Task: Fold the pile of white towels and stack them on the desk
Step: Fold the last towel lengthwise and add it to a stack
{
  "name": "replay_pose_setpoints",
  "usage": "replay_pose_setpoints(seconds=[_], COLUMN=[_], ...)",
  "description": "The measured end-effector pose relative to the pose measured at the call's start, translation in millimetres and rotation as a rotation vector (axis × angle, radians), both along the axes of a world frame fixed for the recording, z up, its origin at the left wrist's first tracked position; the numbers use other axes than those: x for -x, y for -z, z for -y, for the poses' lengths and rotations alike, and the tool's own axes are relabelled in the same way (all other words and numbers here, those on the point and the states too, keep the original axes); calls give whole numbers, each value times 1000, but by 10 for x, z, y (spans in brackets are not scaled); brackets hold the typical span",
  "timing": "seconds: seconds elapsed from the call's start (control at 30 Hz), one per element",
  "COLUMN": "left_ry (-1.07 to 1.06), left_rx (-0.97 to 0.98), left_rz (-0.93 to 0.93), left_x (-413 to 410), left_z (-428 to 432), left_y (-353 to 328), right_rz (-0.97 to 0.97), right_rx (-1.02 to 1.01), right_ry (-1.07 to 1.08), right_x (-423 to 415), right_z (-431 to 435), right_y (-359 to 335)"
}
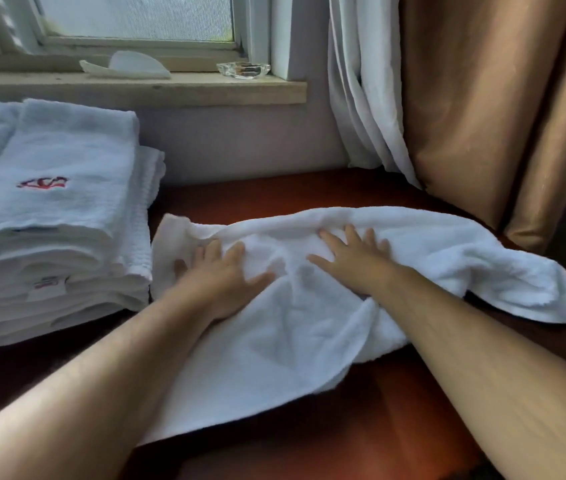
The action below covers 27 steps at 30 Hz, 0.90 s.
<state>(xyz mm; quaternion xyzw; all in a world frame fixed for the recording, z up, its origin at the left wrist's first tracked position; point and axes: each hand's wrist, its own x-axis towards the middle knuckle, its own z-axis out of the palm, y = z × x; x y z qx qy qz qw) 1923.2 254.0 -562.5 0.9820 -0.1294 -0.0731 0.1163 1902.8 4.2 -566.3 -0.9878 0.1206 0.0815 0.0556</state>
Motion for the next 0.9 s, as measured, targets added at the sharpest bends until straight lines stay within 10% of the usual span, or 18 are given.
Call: replay_pose_setpoints(seconds=[0.3,0.47,0.73,0.9], left_ry=[-41,505,538,560], left_rx=[-217,190,-44,-175], left_rz=[15,154,-22,-115], left_x=[-65,442,532,625], left_z=[152,1161,1417,1343], left_y=[-157,-359,-139,-142], right_rz=[71,110,-357,-239], right_rx=[111,205,217,225], right_ry=[248,373,570,514], right_x=[465,817,1428,1219], right_z=[340,565,901,939], right_y=[-234,-493,-969,-837])
